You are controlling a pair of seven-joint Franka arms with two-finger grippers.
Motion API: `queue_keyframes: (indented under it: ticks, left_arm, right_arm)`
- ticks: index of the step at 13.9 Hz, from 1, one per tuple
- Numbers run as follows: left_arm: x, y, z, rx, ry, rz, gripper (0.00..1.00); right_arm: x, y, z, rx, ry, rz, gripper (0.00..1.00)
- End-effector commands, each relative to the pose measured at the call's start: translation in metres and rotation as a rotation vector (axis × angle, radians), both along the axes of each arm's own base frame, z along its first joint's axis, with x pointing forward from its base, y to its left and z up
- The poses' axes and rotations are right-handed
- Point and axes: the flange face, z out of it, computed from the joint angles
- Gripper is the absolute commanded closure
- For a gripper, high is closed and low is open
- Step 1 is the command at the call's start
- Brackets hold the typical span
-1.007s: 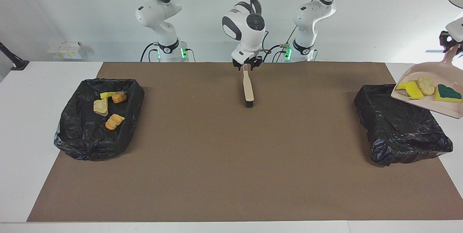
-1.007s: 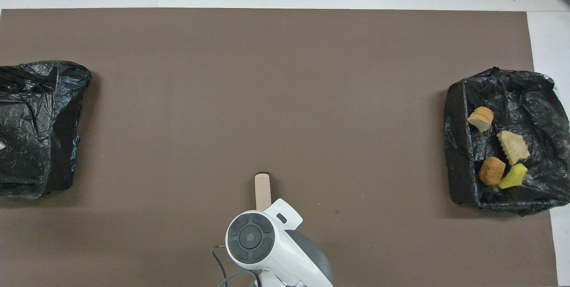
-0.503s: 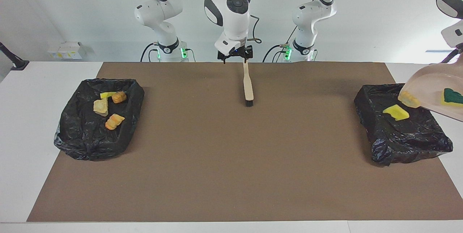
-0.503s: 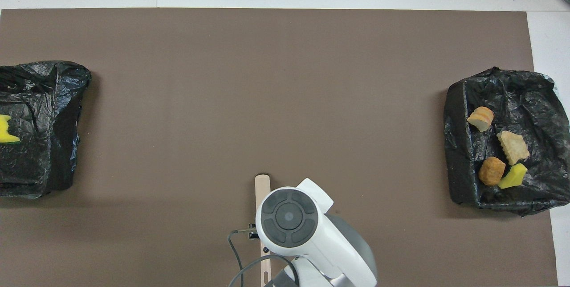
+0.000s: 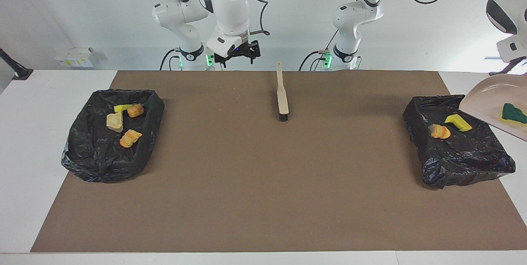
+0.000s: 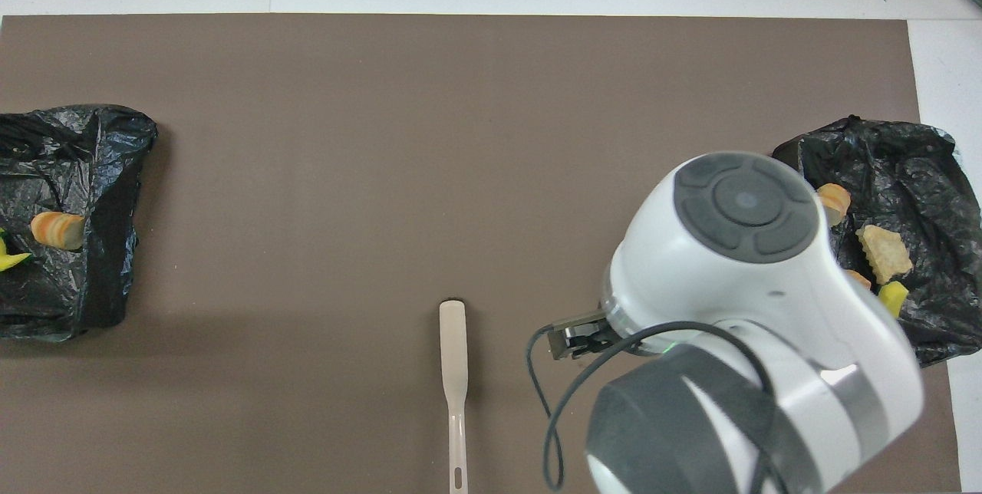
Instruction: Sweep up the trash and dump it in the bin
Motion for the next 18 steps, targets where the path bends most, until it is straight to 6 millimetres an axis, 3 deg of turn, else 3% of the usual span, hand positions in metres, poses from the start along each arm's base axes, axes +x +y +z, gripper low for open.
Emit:
queue_keyframes:
  ticks: [1,6,9,11,13,15,18]
  left_arm:
    - [-0.002,-0.015,-0.001,0.029,0.059,-0.032,1.0]
    - [0.005,-0.044,-0.009,0.14,0.147,-0.079,1.0]
    - [0.007,-0.054,-0.015,0.162,0.175,-0.082,1.0]
    - [0.009,-0.055,-0.016,0.176,0.185,-0.086,1.0]
    - [0.023,-0.097,-0.021,0.222,0.217,-0.138,1.0]
    - [0.022,-0.095,-0.021,0.229,0.209,-0.129,1.0]
    - [0.023,-0.094,-0.019,0.239,0.205,-0.127,1.0]
  right_arm:
    - [0.021,-0.042,0.031,-0.02,-0.031,0.076,0.0]
    - [0.062,-0.152,0.061,-0.071,-0.11,0.131,0.0]
    - [0.082,-0.206,0.074,-0.071,-0.184,0.031,0.0]
    - [0.087,-0.23,0.082,-0.071,-0.246,-0.056,0.0]
    - [0.09,-0.25,0.084,-0.073,-0.268,-0.141,0.0]
    - [0.09,-0.265,0.085,-0.077,-0.271,-0.221,0.0]
    - [0.073,-0.282,0.108,-0.015,-0.291,-0.268,0.0]
